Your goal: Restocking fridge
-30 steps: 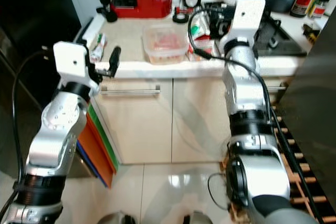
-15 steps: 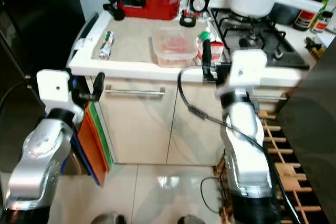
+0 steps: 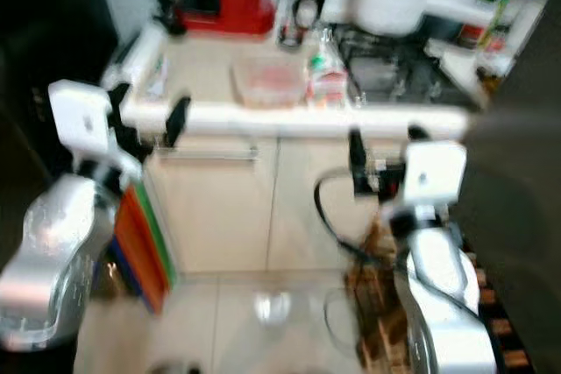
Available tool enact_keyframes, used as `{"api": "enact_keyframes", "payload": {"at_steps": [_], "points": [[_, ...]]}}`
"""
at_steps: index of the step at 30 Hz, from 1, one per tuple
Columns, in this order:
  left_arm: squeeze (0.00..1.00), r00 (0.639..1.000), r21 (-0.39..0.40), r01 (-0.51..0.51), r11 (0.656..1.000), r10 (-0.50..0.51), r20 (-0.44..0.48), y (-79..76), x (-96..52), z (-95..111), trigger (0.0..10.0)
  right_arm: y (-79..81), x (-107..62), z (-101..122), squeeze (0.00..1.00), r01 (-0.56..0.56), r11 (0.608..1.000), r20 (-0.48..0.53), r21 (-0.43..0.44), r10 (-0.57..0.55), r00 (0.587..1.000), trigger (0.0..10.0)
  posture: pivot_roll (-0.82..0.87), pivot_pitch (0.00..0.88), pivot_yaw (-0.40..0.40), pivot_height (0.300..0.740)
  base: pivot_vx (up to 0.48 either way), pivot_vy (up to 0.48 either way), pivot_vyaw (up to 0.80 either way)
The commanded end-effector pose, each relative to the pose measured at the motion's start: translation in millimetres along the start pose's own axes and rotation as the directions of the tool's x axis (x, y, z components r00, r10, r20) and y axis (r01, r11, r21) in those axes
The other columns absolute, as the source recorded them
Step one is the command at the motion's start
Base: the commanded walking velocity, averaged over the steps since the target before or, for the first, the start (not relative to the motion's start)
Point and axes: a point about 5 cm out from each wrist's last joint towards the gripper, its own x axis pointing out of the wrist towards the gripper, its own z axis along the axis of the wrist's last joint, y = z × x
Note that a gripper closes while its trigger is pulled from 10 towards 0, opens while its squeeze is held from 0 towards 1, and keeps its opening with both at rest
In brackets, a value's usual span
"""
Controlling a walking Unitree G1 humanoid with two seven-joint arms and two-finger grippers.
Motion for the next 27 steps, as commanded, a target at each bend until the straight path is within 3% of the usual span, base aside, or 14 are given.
{"api": "enact_keyframes", "payload": {"at_steps": [1, 8, 14, 18, 22, 27], "points": [[0.0, 1.0, 0.018, -0.003, 1.0, 0.003, 0.01, 0.0, 4.0, 2.7, 10.0, 0.9, 2.7, 1.8, 0.0, -0.006, 1.0, 0.001, 0.012, 0.006, 1.0, 10.0, -0.03, 0.0, -0.035, 0.726, 0.274, -0.39, 0.0], [0.0, 0.999, 0.001, -0.039, 0.999, 0.039, 0.038, 1.9, 11.7, 4.7, 10.0, 1.2, 19.1, 8.2, 0.0, -0.012, 1.0, 0.027, 0.015, 0.011, 1.0, 10.0, -0.03, 0.0, -0.039, 0.726, 0.286, -0.382, 0.0], [0.0, 0.998, 0.04, -0.039, 0.998, 0.037, 0.048, 3.9, 15.9, 6.8, 10.0, 9.1, 23.8, 11.5, 0.0, -0.031, 0.999, 0.045, 0.023, 0.03, 0.999, 10.0, -0.03, 0.0, -0.038, 0.726, 0.31, -0.363, 0.0], [0.0, 0.996, 0.018, -0.062, 0.998, 0.061, 0.067, 7.7, 18.5, 10.0, 10.0, 10.8, 26.2, 12.8, 0.0, -0.032, 0.999, 0.052, 0.029, 0.031, 0.998, 10.0, -0.03, 0.0, -0.032, 0.726, 0.324, -0.348, 0.0], [0.0, 0.989, -0.015, -0.139, 0.99, 0.14, 0.052, 17.5, 22.3, 8.4, 10.0, 17.8, 43.7, 24.9, 0.0, -0.066, 0.997, 0.11, 0.044, 0.061, 0.992, 10.0, -0.03, 0.0, -0.021, 0.726, 0.233, 0.214, 0.0], [0.0, 0.987, 0.025, -0.151, 0.988, 0.15, 0.057, 18.2, 24.7, 8.3, 10.0, 26.9, 60.2, 33.8, 0.0, -0.123, 0.991, 0.152, 0.06, 0.113, 0.982, 10.0, -0.03, 0.0, -0.019, 0.726, 0.0, 0.0, 0.0]]}}
